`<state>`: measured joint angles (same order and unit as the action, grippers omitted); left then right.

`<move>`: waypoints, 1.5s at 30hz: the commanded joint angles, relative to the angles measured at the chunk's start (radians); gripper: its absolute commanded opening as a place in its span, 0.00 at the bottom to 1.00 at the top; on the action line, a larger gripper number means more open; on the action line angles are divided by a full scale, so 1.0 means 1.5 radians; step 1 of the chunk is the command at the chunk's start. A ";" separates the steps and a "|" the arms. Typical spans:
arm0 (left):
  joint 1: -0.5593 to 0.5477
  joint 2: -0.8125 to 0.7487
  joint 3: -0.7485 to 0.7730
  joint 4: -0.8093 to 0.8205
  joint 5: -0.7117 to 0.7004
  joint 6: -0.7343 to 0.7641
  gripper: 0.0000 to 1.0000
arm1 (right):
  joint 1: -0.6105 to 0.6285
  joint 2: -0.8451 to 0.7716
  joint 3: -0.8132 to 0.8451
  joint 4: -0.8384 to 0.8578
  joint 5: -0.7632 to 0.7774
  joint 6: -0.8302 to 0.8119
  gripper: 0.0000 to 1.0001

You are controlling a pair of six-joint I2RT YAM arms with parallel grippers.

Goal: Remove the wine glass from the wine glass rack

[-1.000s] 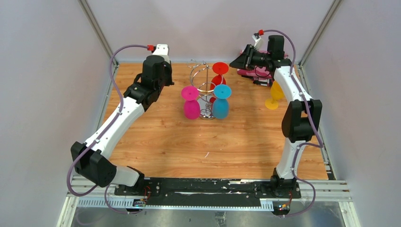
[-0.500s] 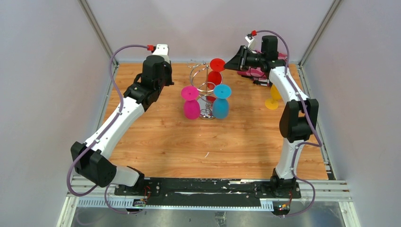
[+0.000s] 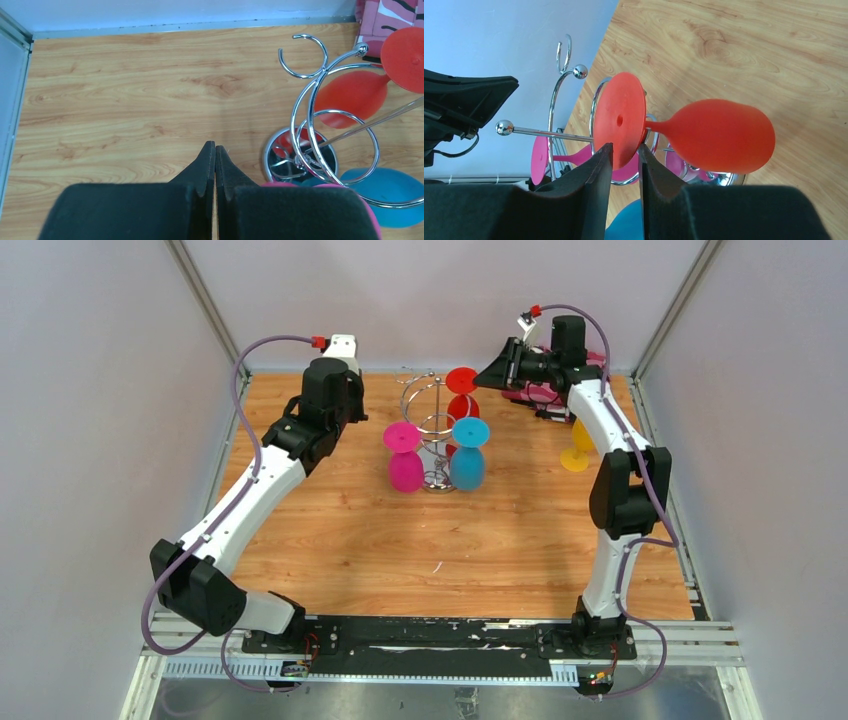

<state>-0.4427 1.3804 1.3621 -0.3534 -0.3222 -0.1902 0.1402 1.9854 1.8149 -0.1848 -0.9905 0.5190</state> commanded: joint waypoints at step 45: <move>-0.005 -0.002 -0.007 0.007 -0.006 0.010 0.00 | 0.008 0.117 0.151 0.068 -0.034 0.135 0.00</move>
<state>-0.4427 1.3804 1.3609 -0.3534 -0.3244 -0.1825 0.1417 2.1387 2.0296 -0.1509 -1.0210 0.6300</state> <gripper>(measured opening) 0.009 0.030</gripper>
